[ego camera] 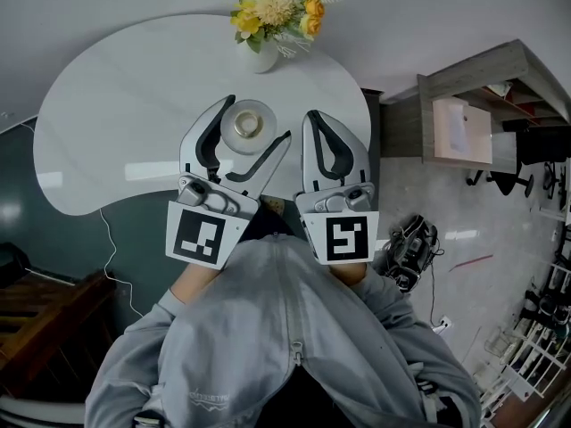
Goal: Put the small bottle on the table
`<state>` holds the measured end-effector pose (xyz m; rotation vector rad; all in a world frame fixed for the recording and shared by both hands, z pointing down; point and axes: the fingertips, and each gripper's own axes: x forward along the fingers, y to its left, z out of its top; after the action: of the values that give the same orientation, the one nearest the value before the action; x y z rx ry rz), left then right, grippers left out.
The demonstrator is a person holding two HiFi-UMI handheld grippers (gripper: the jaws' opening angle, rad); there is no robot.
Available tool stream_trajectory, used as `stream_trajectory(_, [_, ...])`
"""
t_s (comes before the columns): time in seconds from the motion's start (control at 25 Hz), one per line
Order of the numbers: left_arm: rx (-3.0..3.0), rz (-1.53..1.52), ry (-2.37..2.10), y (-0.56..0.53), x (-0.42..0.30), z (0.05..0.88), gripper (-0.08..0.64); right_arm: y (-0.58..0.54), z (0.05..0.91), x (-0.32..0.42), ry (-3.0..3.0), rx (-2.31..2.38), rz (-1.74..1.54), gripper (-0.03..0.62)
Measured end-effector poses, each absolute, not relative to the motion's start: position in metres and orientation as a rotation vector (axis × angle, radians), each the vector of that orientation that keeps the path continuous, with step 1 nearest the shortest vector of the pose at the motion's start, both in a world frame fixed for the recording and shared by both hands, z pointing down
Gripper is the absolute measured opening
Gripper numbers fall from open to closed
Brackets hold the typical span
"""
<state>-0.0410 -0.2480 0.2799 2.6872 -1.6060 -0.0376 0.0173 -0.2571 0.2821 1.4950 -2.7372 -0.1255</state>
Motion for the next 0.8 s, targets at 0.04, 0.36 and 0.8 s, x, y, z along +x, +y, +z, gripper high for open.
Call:
stream_trajectory(0.04, [2.692, -0.034, -1.599, -0.249, -0.042, 0.281, 0.336, -0.258, 0.284, 0.016, -2.738, 1.495, -0.12, 0.028])
stream_trajectory(0.36, [2.686, -0.016, -1.553, -0.261, -0.051, 0.304, 0.336, -0.267, 0.303, 0.005, -2.718, 1.468, -0.122, 0.028])
stream_trajectory(0.8, [2.692, -0.004, -1.498, -0.279, -0.052, 0.354, 0.336, -0.285, 0.352, 0.001, -2.695, 1.479, -0.086, 0.028])
